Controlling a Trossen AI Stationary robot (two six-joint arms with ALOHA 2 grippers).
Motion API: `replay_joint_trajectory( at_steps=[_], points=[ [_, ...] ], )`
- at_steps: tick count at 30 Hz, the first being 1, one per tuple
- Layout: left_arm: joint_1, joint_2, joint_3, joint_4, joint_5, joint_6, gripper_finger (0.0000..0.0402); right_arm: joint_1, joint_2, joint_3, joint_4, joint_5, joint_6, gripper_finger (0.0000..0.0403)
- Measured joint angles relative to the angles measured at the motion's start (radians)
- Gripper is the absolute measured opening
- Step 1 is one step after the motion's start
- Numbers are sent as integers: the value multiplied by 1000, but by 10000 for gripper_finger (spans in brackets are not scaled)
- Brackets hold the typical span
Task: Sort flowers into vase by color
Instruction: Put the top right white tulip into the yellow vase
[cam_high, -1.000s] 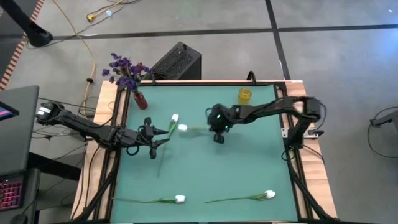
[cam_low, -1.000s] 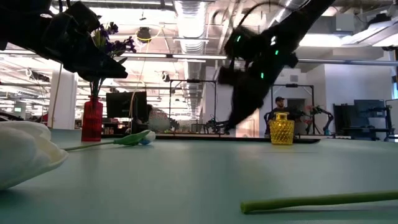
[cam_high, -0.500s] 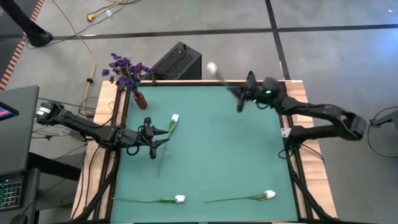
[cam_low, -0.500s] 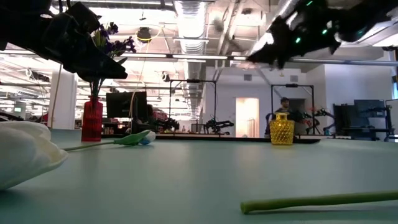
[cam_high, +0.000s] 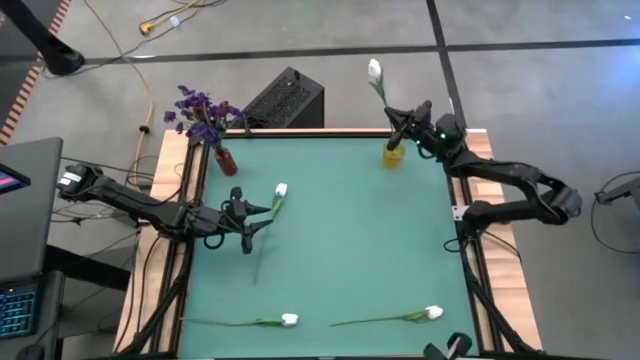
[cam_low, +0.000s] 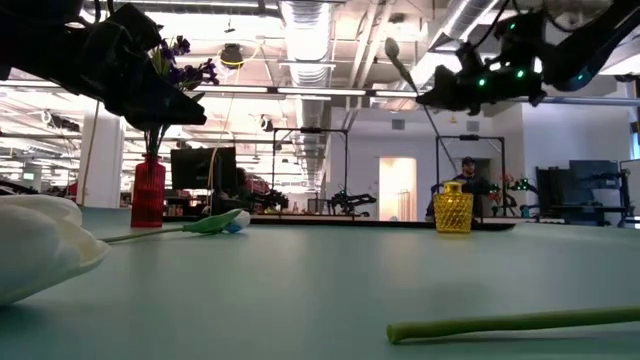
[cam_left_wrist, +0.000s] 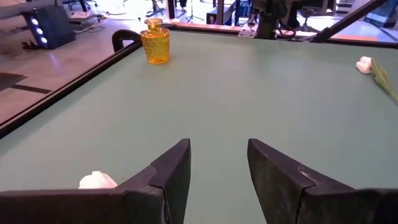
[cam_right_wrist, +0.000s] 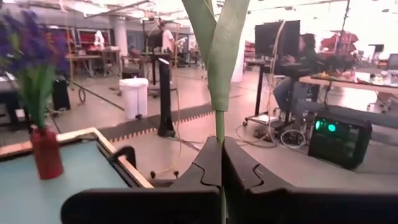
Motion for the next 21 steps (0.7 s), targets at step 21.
replay_joint_trajectory(
  at_steps=[21],
  points=[
    [0, 0, 0, -6, -19, 4, 147, -68, 142, 1, 89, -29, -4, 22]
  ],
)
